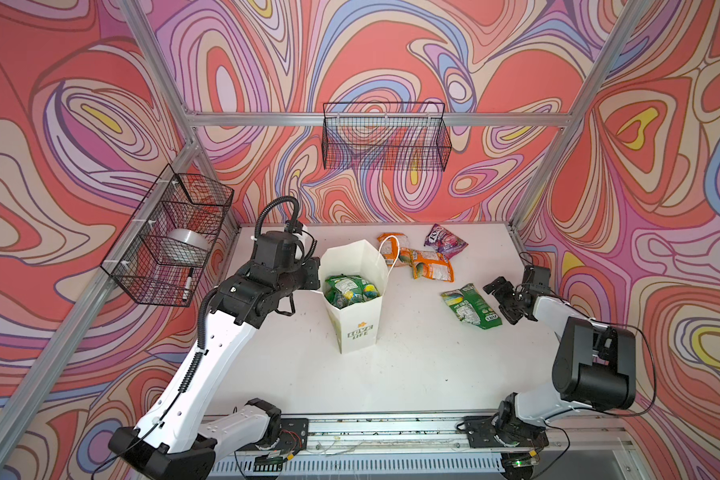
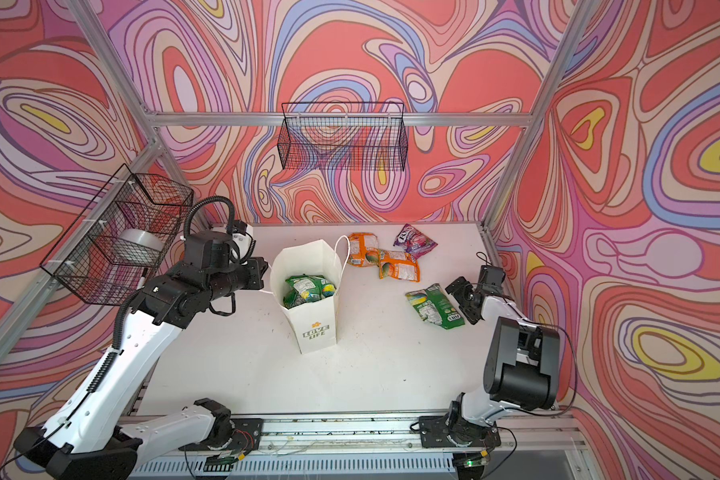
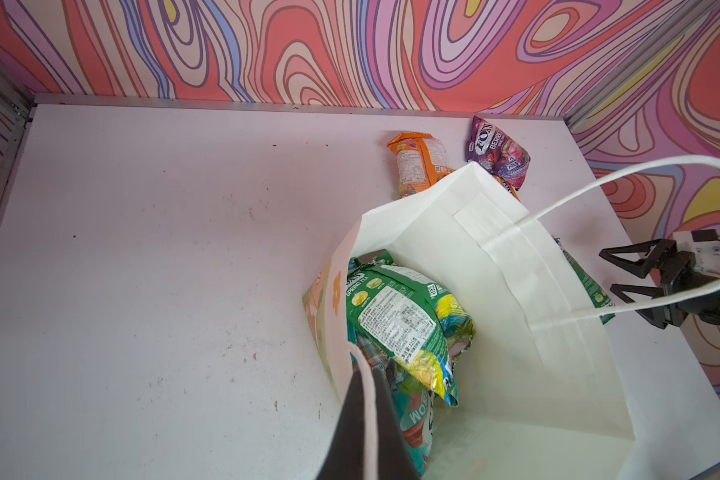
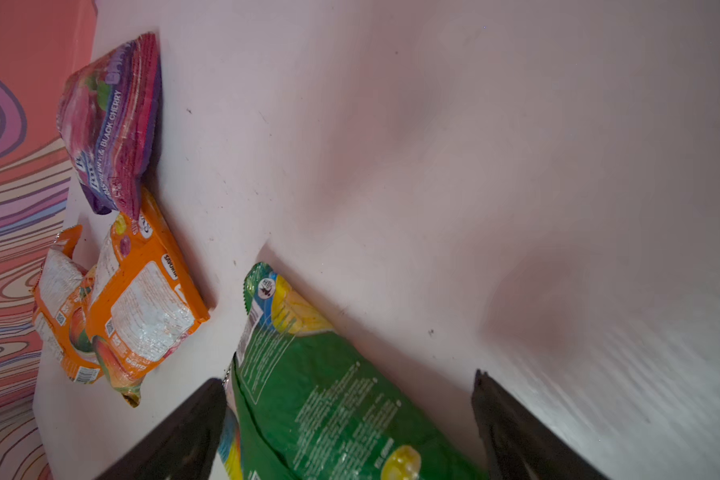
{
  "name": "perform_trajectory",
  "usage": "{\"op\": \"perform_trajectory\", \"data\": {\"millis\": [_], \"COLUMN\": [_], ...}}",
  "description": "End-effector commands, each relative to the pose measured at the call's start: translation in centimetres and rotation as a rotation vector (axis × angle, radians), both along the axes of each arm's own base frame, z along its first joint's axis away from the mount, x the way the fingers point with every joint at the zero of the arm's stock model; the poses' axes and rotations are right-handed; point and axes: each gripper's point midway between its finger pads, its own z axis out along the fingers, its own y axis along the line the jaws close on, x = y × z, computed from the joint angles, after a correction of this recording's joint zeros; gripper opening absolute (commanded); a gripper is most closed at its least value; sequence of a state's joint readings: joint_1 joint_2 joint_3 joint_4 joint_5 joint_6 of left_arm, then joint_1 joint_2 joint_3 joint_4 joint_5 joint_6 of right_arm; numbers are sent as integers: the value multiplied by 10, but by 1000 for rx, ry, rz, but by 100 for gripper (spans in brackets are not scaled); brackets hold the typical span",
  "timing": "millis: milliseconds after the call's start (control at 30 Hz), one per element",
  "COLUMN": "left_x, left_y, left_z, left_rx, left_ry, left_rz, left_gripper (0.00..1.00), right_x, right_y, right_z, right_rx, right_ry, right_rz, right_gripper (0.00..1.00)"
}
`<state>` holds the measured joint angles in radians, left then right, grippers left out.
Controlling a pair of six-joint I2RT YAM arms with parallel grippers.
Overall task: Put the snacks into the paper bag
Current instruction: 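Move the right gripper over the green Spring Tea packet on the table, then lower the right gripper and grasp the green Spring Tea packet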
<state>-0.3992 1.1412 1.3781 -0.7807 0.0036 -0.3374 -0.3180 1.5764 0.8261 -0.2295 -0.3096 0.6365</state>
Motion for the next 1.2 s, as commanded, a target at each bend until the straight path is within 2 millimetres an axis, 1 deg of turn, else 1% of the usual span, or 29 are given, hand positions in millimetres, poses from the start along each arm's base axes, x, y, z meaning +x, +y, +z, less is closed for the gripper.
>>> {"op": "perform_trajectory", "data": {"millis": [0, 100, 267, 367, 467, 533, 633, 700, 767, 800, 867, 933, 1000, 1067, 1167], "left_x": [1, 1, 2, 2, 3, 3, 4, 4, 4, 5, 5, 4, 4, 4, 5], "left_y": [0, 3, 5, 6, 7, 6, 8, 8, 8, 7, 7, 6, 7, 6, 5], "left_z": [11, 11, 8, 8, 8, 8, 8, 8, 6, 7, 7, 8, 8, 8, 8], "left_rx": [-28, -20, -15, -14, -15, -21, -25, -26, -25, -26, -34, -43, -46, -47, -60], "left_ry": [-48, -48, -44, -44, -44, -41, -43, -44, -41, -40, -39, -40, -44, -44, -36], "left_rz": [4, 13, 23, 28, 28, 26, 31, 32, 31, 31, 28, 23, 25, 22, 14], "left_gripper": [0, 0, 0, 0, 0, 0, 0, 0, 0, 0, 0, 0, 0, 0, 0], "right_x": [12, 9, -9, -20, -26, -28, -34, -38, -42, -44, -47, -51, -54, -51, -41], "right_y": [13, 23, 39, 53, 75, 95, 118, 134, 142, 143, 135, 120, 114, 111, 104], "right_z": [6, 4, -4, -6, -6, -11, -13, -8, 1, 7, 14, 15, 14, 15, 21], "right_rx": [55, 98, 176, 206, 189, 177, 199, 209, 168, 131, 44, -24, -50, -60, -112], "right_ry": [-62, -68, -10, 12, 25, 51, 59, 51, 50, 51, 72, 117, 158, 159, 162], "right_rz": [79, 112, 137, 166, 217, 258, 287, 310, 333, 342, 329, 281, 254, 241, 235], "right_gripper": [96, 96, 96, 96, 97, 97, 97, 97, 98, 98, 98, 98, 98, 98, 99]}}
